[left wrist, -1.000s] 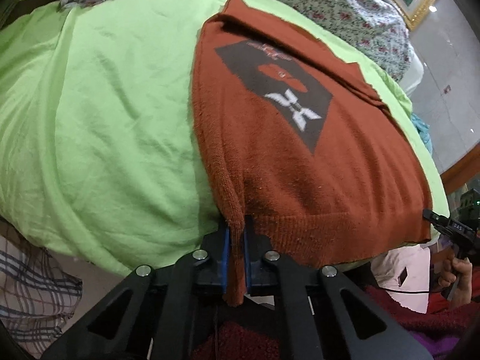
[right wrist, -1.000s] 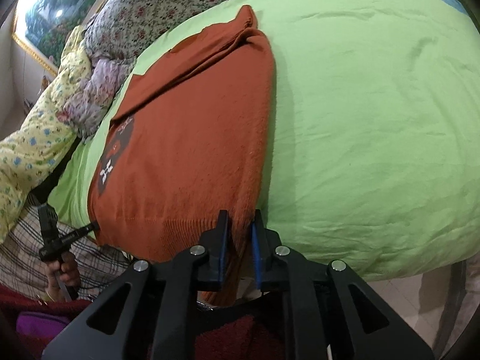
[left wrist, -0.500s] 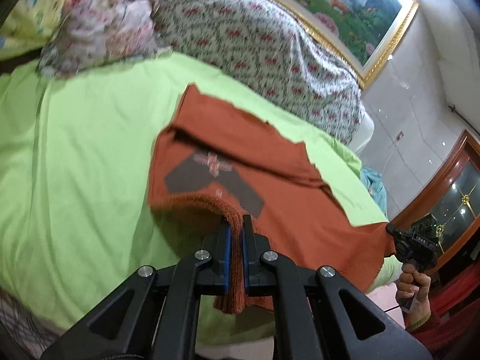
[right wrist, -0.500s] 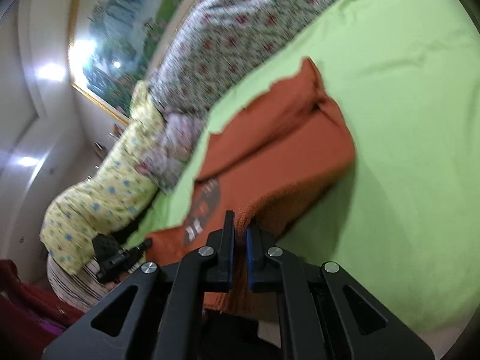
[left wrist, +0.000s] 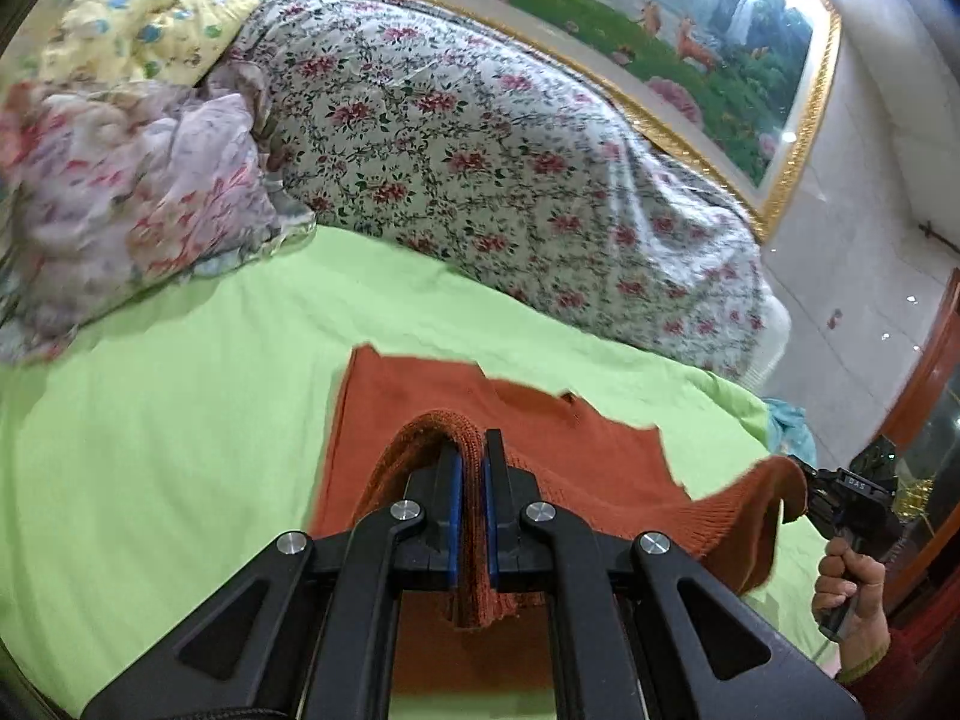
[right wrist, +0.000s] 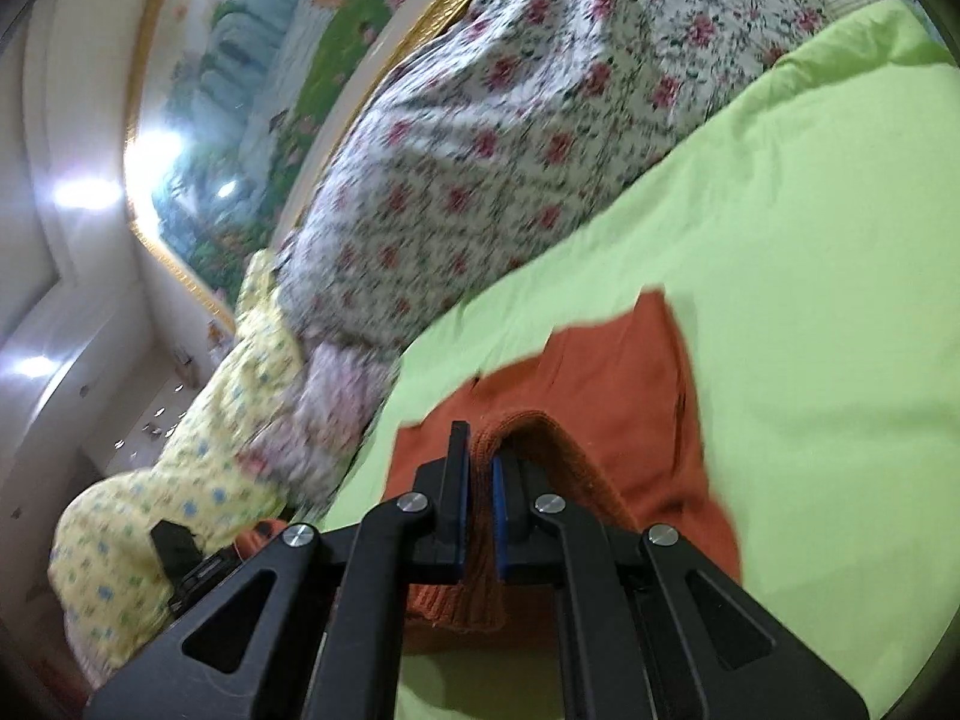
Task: Fold small clothes
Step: 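Grasp the hem with both tools and fold it up toward the collar, then open both tools and withdraw from the folded sweater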
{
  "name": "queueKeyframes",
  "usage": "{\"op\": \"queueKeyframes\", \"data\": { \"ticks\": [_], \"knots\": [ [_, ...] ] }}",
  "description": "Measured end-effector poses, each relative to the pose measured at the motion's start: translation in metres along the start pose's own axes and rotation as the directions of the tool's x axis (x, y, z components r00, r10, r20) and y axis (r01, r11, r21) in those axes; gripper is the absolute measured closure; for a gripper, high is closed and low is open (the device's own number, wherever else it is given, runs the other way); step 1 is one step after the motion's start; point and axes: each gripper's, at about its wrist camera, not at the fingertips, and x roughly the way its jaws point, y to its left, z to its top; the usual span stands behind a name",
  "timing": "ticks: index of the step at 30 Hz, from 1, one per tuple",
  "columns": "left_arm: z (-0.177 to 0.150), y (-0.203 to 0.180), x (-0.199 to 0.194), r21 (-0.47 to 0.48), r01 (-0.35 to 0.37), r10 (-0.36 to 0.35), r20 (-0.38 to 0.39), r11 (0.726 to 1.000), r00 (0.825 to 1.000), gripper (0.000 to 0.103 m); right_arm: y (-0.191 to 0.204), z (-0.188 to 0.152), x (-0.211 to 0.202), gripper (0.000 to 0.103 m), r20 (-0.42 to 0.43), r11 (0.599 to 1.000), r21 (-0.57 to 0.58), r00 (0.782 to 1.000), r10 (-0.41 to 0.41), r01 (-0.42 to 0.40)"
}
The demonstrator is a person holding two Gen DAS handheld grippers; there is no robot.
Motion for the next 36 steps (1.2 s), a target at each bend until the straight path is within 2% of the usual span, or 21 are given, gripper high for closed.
{"op": "queueKeyframes", "data": {
  "ticks": [4, 8, 12, 17, 22, 24, 26, 28, 29, 30, 32, 33, 35, 36],
  "knots": [
    [0.018, 0.005, 0.057, -0.003, -0.053, 0.053, -0.03, 0.999, 0.998, 0.1, -0.017, 0.032, 0.042, 0.096, -0.007, 0.998, 0.015, 0.998, -0.067, 0.067],
    [0.032, 0.021, 0.107, -0.012, -0.12, 0.12, -0.05, 0.993, 0.992, 0.1, -0.039, 0.05, 0.086, 0.096, -0.051, 0.987, 0.017, 0.986, -0.158, 0.159],
    [0.036, 0.045, 0.149, -0.033, -0.18, 0.176, -0.091, 0.983, 0.98, 0.1, -0.061, 0.067, 0.113, 0.096, -0.055, 0.974, 0.046, 0.974, -0.221, 0.224],
    [0.031, 0.068, 0.189, -0.071, -0.224, 0.213, -0.134, 0.972, 0.968, 0.099, -0.084, 0.072, 0.142, 0.096, -0.084, 0.953, 0.07, 0.953, -0.29, 0.296],
    [0.031, 0.066, 0.206, -0.011, -0.259, 0.254, -0.159, 0.966, 0.954, 0.095, -0.103, 0.067, 0.161, 0.095, -0.139, 0.925, 0.109, 0.927, -0.348, 0.364],
    [0.028, 0.065, 0.196, 0.0, -0.242, 0.239, -0.165, 0.97, 0.957, 0.093, -0.109, 0.067, 0.159, 0.094, -0.152, 0.925, 0.146, 0.932, -0.33, 0.351],
    [0.022, 0.058, 0.175, 0.023, -0.225, 0.226, -0.169, 0.974, 0.959, 0.08, -0.11, 0.069, 0.151, 0.093, -0.159, 0.928, 0.179, 0.94, -0.301, 0.328],
    [0.013, 0.047, 0.157, 0.061, -0.224, 0.231, -0.164, 0.973, 0.959, 0.072, -0.106, 0.07, 0.14, 0.088, -0.149, 0.928, 0.184, 0.942, -0.3, 0.325],
    [0.007, 0.038, 0.145, 0.086, -0.205, 0.216, -0.161, 0.975, 0.963, 0.072, -0.1, 0.069, 0.128, 0.082, -0.123, 0.923, 0.166, 0.936, -0.328, 0.346],
    [-0.002, 0.027, 0.135, 0.106, -0.168, 0.184, -0.168, 0.98, 0.969, 0.072, -0.093, 0.068, 0.121, 0.073, -0.102, 0.924, 0.15, 0.935, -0.339, 0.351],
    [-0.02, 0.003, 0.124, 0.15, -0.056, 0.088, -0.211, 0.987, 0.974, 0.071, -0.072, 0.06, 0.106, 0.068, -0.072, 0.939, 0.099, 0.944, -0.324, 0.329],
    [-0.028, -0.009, 0.125, 0.181, -0.013, 0.057, -0.242, 0.983, 0.969, 0.07, -0.061, 0.055, 0.103, 0.068, -0.073, 0.95, 0.066, 0.951, -0.301, 0.306],
    [-0.047, -0.036, 0.139, 0.284, 0.021, 0.071, -0.31, 0.959, 0.948, 0.07, -0.027, 0.036, 0.103, 0.068, -0.135, 0.978, -0.069, 0.969, -0.205, 0.197],
    [-0.052, -0.044, 0.146, 0.321, 0.025, 0.086, -0.329, 0.947, 0.94, 0.07, -0.011, 0.025, 0.111, 0.068, -0.2, 0.978, -0.142, 0.963, -0.179, 0.153]
  ]
}}
